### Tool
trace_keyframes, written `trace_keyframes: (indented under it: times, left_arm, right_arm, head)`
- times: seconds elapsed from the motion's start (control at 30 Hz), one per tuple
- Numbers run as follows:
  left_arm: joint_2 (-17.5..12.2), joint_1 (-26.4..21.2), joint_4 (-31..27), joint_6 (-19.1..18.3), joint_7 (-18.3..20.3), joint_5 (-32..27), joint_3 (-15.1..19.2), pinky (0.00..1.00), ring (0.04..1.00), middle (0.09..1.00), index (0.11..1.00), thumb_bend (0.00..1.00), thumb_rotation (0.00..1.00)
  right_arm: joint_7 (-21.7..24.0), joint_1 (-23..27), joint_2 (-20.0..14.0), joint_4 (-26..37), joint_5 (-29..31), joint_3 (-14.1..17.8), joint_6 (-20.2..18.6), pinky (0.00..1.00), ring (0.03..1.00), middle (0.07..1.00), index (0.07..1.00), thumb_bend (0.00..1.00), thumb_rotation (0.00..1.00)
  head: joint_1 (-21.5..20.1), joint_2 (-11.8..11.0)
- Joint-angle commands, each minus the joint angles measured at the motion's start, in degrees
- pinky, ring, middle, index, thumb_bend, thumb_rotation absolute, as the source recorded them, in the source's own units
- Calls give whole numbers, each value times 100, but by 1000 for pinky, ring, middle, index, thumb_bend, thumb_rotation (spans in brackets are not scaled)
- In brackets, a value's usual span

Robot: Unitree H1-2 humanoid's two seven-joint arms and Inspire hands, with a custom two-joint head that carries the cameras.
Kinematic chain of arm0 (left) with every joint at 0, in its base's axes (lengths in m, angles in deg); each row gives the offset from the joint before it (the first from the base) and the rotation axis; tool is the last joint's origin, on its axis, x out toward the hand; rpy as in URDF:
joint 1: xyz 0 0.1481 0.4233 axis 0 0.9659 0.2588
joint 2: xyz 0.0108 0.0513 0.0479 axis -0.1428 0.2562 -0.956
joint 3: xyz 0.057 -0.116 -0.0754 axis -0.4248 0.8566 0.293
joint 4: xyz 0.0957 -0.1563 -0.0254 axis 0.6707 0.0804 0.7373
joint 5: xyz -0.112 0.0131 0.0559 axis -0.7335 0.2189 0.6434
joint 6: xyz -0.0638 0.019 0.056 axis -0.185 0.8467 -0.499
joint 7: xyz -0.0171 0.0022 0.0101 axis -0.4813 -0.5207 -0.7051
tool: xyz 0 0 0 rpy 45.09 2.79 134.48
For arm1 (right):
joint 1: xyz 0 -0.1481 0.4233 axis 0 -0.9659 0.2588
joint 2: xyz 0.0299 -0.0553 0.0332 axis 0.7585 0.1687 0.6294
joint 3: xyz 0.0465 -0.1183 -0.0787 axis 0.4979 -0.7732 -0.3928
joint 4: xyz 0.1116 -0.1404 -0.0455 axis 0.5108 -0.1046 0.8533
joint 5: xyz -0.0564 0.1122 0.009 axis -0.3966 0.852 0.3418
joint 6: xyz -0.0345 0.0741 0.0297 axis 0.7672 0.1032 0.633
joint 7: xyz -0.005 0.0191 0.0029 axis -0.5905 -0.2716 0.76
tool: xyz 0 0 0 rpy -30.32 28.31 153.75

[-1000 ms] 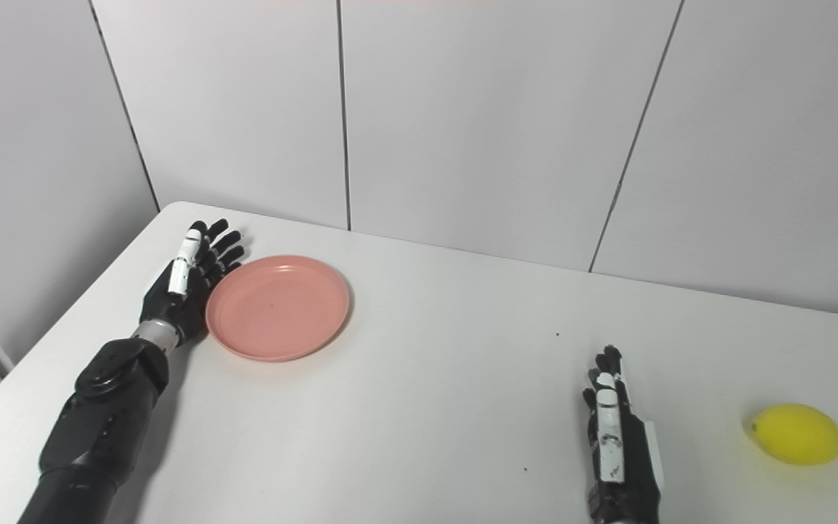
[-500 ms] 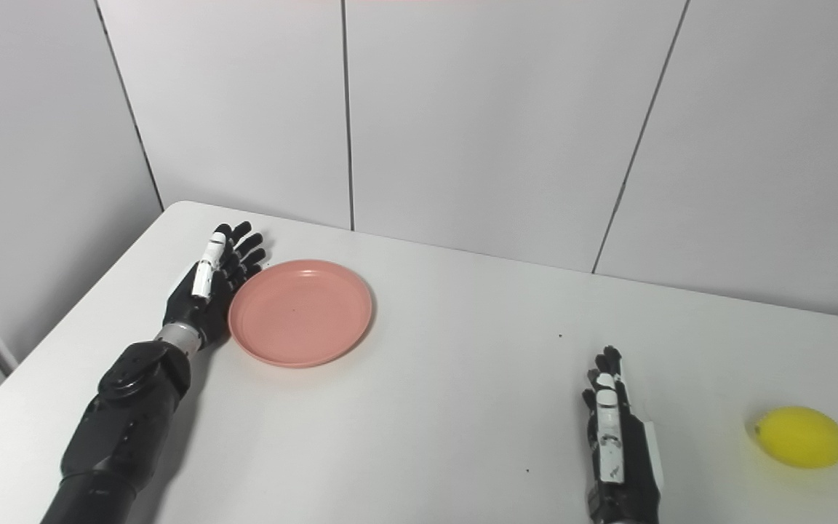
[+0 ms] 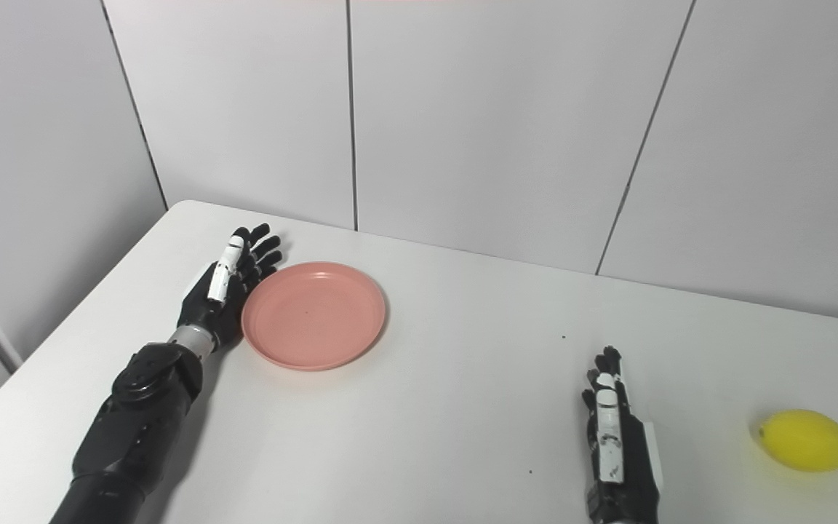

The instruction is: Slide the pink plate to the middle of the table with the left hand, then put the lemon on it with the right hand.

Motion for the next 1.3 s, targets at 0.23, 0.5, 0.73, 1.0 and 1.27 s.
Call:
trace_keyframes:
  times: [0.23,0.5,0.73,1.0,1.27]
  left_arm:
    - [515,17,-26,-201,314,7,-334,930,932,924,909,395,1000]
    - [659,57,-172,-211,349,79,-412,905,917,908,890,413,1000]
    - [727,85,-245,-236,463,130,-496,924,928,917,898,429,1000]
    - [876,211,-646,-486,427,175,-661,928,928,922,913,414,1000]
    - [1061,274,-853,-667,413,197,-745,948,938,930,917,408,1000]
  right_arm:
    - [31,156,69,175,47,10,6,1000,997,999,1000,283,1000]
    - [22,160,98,153,64,21,18,1000,995,1000,1000,284,1000]
    - [3,154,93,151,-21,4,53,1000,991,997,999,294,1000]
    - [-15,157,122,183,-16,25,0,1000,993,997,1000,304,1000]
    - [-19,152,132,218,-11,25,-36,1000,999,1000,1000,305,1000]
  head:
    - [-40,45]
    - [-76,51]
    - [-102,73]
    - [-154,108]
    - [-212,154]
